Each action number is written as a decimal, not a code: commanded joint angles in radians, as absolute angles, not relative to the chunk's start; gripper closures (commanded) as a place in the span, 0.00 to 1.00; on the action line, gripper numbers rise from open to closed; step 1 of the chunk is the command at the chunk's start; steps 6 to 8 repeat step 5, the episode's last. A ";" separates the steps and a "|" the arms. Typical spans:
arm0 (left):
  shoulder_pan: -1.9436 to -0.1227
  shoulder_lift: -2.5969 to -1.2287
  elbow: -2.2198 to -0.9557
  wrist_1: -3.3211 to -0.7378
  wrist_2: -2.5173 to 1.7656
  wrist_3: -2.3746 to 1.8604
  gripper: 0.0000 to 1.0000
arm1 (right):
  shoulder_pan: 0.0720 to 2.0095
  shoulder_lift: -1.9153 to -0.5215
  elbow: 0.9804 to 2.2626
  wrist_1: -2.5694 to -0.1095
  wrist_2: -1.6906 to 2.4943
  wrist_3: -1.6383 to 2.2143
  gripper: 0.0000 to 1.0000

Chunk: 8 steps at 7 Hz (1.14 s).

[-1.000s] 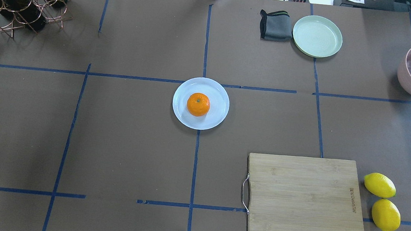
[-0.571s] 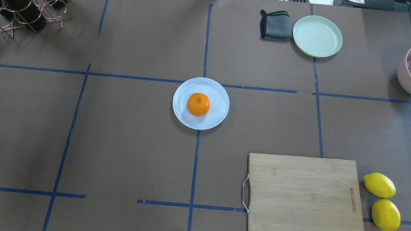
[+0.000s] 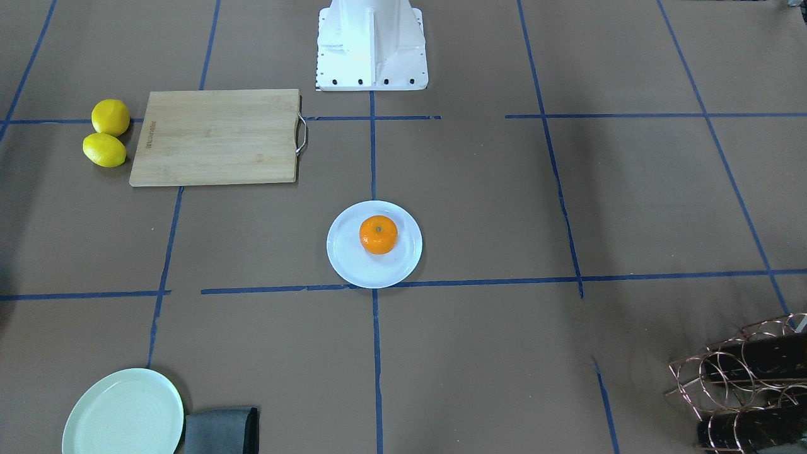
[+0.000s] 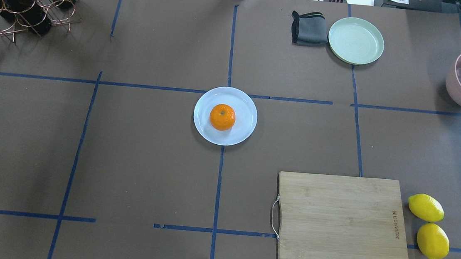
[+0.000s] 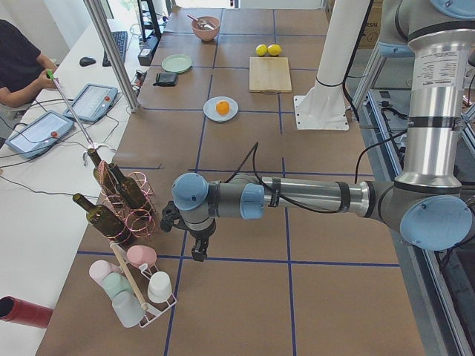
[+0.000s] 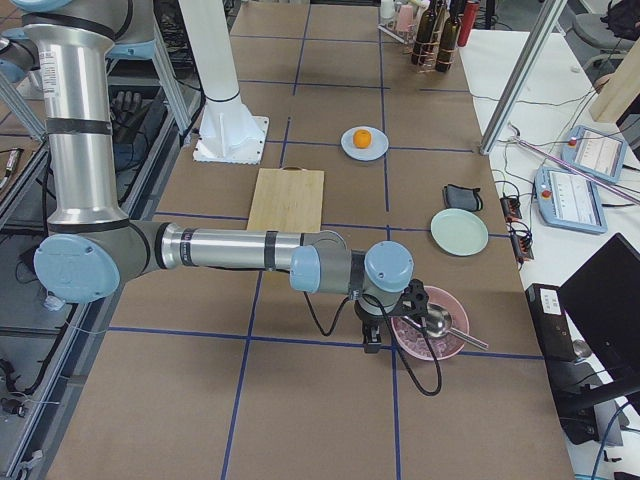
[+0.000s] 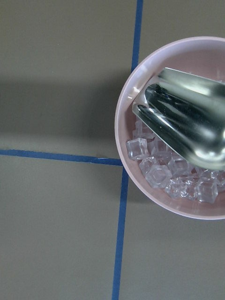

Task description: Pick orange to plate

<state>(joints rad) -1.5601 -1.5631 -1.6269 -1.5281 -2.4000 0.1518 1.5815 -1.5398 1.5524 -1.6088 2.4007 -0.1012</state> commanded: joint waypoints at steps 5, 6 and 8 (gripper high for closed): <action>-1.563 -1.569 -1.629 -1.528 -2.405 0.152 0.00 | 1.582 -1.534 1.555 -1.608 2.401 -0.092 0.00; -1.563 -1.569 -1.629 -1.528 -2.405 0.152 0.00 | 1.582 -1.534 1.555 -1.608 2.401 -0.092 0.00; -1.563 -1.569 -1.629 -1.528 -2.405 0.152 0.00 | 1.582 -1.534 1.555 -1.608 2.401 -0.092 0.00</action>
